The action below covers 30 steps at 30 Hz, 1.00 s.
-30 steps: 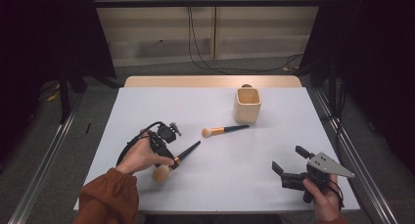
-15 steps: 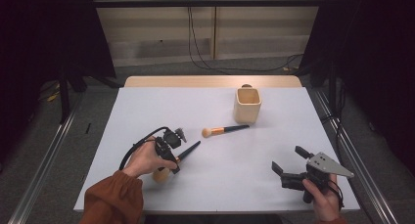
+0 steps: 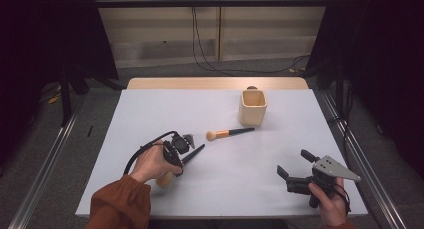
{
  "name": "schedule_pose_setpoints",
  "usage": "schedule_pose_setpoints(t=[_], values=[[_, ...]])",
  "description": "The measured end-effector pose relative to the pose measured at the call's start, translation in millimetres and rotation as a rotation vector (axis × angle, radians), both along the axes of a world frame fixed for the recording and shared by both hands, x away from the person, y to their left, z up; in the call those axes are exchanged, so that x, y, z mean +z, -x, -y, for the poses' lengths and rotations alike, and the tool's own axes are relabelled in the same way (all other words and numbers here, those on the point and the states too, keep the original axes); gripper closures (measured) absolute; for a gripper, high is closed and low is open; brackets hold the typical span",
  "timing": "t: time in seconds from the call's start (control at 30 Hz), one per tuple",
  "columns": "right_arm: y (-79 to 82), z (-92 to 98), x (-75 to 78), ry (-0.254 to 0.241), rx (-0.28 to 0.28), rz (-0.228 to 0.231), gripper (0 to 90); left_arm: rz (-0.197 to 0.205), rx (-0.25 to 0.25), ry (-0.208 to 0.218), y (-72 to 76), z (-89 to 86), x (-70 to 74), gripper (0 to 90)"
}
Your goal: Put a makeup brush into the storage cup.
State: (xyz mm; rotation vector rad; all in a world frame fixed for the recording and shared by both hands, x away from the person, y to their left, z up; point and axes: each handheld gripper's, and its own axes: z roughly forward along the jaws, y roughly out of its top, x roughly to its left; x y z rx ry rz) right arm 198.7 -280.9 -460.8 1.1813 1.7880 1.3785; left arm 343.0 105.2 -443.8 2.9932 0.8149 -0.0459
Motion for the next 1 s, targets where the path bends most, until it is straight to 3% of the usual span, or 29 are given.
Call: schedule_pose_setpoints(t=[0.37, 0.57, 0.9, 1.0], values=[[-0.7, -0.9, -0.6, -0.005, -0.006, -0.009, 0.0, -0.009, 0.015, 0.012, -0.8, -1.6, 0.2, 65.5], [-1.6, 0.2, -0.6, -0.015, -0.011, -0.012, 0.0, -0.018, 0.005, 0.013, -2.1, -2.1, 0.7, 66.4], [-1.3, -0.5, -0.8, -0.016, -0.006, -0.014, 0.0, -0.024, -0.001, 0.058, -2.6, -8.7, 2.2, 66.7], [-1.6, 0.3, -1.2, -0.012, -0.007, -0.016, 0.0, -0.034, 0.024, 0.089, -4.4, -11.9, 2.2, 66.8]])
